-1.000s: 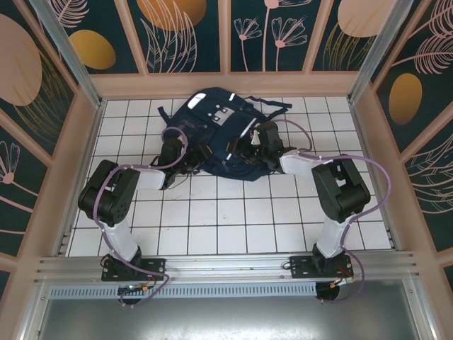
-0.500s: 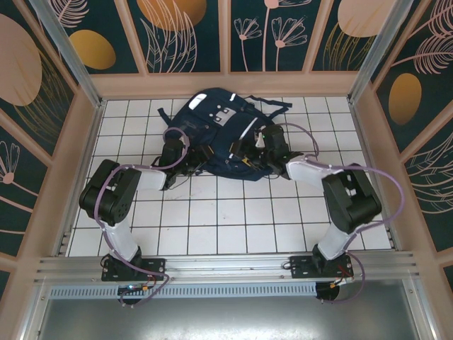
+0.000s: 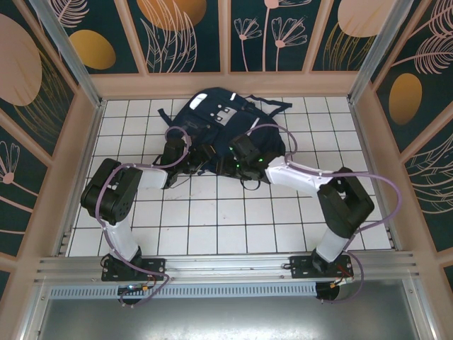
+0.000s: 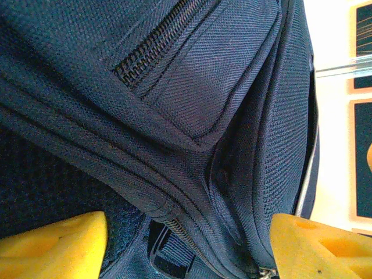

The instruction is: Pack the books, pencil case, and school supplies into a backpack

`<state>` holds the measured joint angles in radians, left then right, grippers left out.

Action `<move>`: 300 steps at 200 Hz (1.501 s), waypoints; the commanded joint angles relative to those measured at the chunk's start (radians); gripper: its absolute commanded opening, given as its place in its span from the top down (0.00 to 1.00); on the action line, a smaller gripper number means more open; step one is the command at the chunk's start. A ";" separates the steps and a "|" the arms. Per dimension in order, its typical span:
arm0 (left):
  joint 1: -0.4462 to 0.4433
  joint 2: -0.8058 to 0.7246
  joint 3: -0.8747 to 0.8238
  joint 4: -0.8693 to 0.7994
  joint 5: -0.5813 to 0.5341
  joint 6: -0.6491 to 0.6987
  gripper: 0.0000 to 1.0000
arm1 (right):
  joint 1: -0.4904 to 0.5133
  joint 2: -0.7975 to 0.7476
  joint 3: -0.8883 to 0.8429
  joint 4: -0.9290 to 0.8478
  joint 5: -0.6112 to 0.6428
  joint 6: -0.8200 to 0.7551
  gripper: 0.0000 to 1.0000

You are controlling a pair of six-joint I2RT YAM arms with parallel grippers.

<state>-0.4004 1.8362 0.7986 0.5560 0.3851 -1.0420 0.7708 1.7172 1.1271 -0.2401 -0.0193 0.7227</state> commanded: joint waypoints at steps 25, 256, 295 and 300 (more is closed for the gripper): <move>-0.014 0.008 -0.016 -0.057 0.032 -0.014 0.26 | 0.005 0.124 0.095 -0.057 0.249 -0.004 0.49; -0.012 0.022 -0.013 -0.055 0.069 -0.016 0.26 | 0.012 0.400 0.417 -0.159 0.520 -0.294 0.71; -0.012 -0.003 -0.017 -0.097 0.050 0.005 0.26 | -0.002 0.413 0.406 -0.136 0.512 -0.311 0.84; -0.012 -0.004 -0.016 -0.103 0.047 0.008 0.26 | -0.004 0.409 0.402 -0.132 0.506 -0.314 0.88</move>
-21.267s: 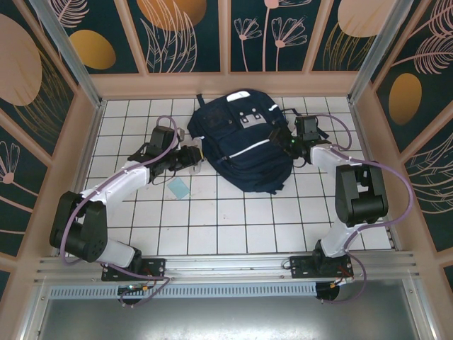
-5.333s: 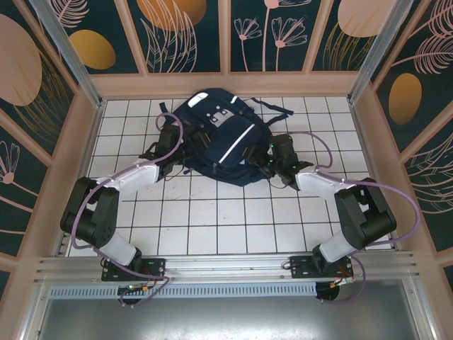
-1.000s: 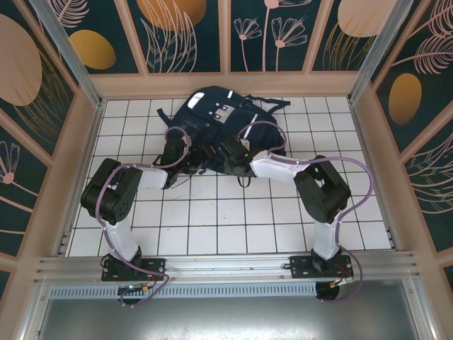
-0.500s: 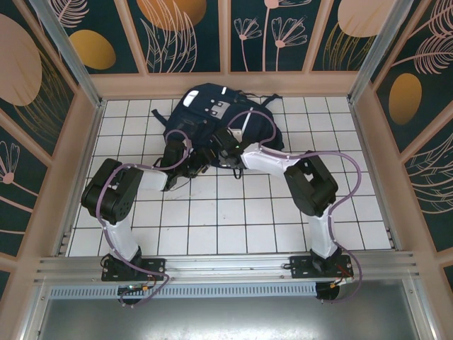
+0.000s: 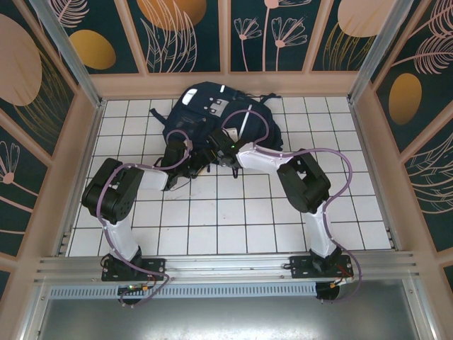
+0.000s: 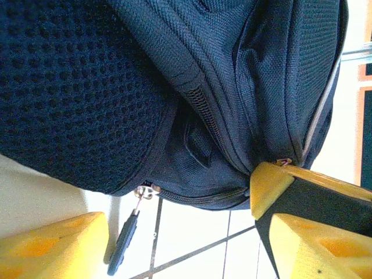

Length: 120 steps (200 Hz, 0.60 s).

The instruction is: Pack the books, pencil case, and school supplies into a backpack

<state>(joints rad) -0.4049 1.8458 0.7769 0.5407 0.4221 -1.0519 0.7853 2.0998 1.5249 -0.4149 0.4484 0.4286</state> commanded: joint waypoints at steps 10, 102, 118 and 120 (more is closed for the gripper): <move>-0.006 -0.008 0.011 -0.094 0.006 0.020 0.26 | -0.025 0.014 -0.011 0.052 0.020 -0.026 0.97; 0.040 0.125 0.314 -0.285 -0.160 0.128 0.22 | -0.188 -0.293 -0.251 0.117 -0.611 -0.082 1.00; 0.045 0.163 0.352 -0.291 -0.176 0.127 0.21 | -0.205 -0.325 -0.276 0.108 -0.701 -0.083 1.00; 0.046 0.167 0.357 -0.294 -0.180 0.127 0.21 | -0.208 -0.328 -0.279 0.108 -0.710 -0.083 1.00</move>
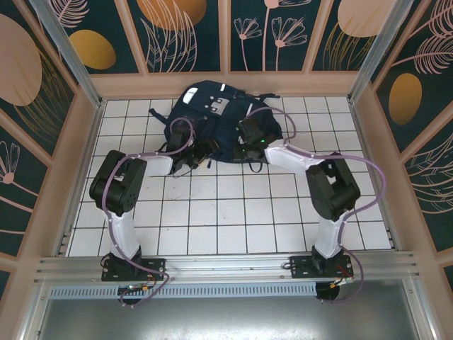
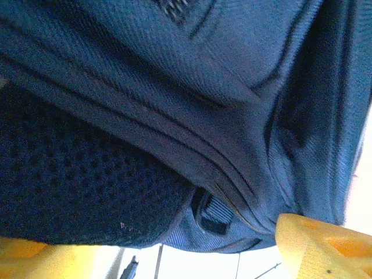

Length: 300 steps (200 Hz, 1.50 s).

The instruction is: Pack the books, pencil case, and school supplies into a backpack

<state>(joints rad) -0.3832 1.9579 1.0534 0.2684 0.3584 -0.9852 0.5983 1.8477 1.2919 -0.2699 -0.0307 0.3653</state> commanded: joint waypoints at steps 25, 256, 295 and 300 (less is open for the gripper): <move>0.046 0.108 0.123 -0.036 -0.127 0.053 0.22 | -0.029 -0.115 -0.094 -0.051 -0.267 -0.030 1.00; 0.079 0.039 -0.054 0.109 0.018 -0.010 0.22 | 0.057 0.271 0.230 -0.012 0.364 0.221 0.59; 0.080 0.012 -0.067 0.091 0.015 0.003 0.22 | 0.055 0.312 0.247 -0.019 0.419 0.232 0.88; 0.079 0.008 -0.069 0.088 0.014 0.004 0.22 | 0.054 0.308 0.235 -0.006 0.418 0.236 0.91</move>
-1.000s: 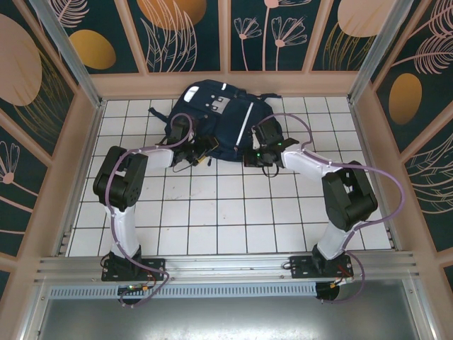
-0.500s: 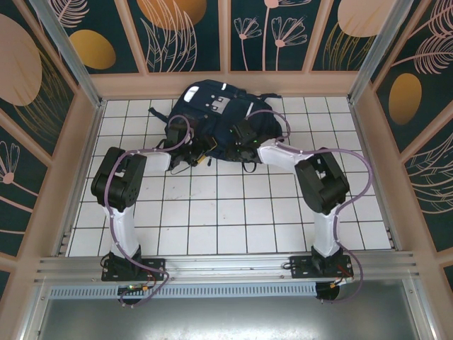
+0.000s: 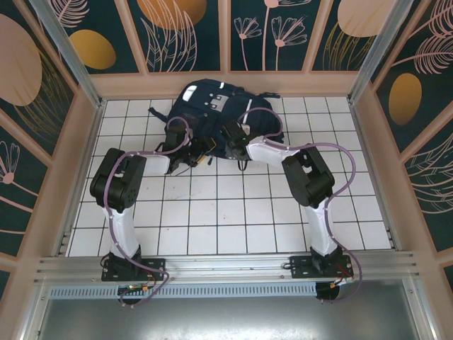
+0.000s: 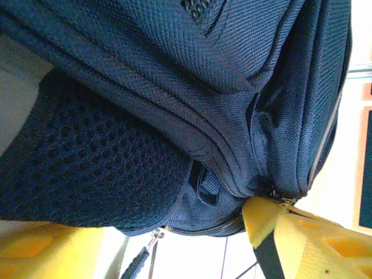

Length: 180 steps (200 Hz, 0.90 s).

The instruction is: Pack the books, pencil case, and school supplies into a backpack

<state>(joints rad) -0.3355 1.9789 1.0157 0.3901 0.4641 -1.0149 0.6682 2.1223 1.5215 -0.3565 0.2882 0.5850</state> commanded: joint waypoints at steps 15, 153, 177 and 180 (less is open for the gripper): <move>0.033 -0.027 -0.037 -0.042 -0.094 0.039 0.22 | -0.028 0.006 -0.041 0.131 0.082 0.020 1.00; 0.037 0.070 0.187 -0.183 -0.161 0.127 0.22 | -0.149 -0.315 -0.253 -0.017 -0.193 -0.381 1.00; 0.037 0.067 0.196 -0.190 -0.173 0.130 0.22 | -0.162 -0.332 -0.263 -0.023 -0.236 -0.414 1.00; 0.037 0.067 0.198 -0.191 -0.176 0.131 0.22 | -0.162 -0.333 -0.264 -0.023 -0.247 -0.414 1.00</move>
<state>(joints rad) -0.3206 2.0212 1.1687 0.1810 0.3828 -0.9287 0.5358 1.8442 1.2854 -0.2882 0.0517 0.2363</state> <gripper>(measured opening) 0.780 0.051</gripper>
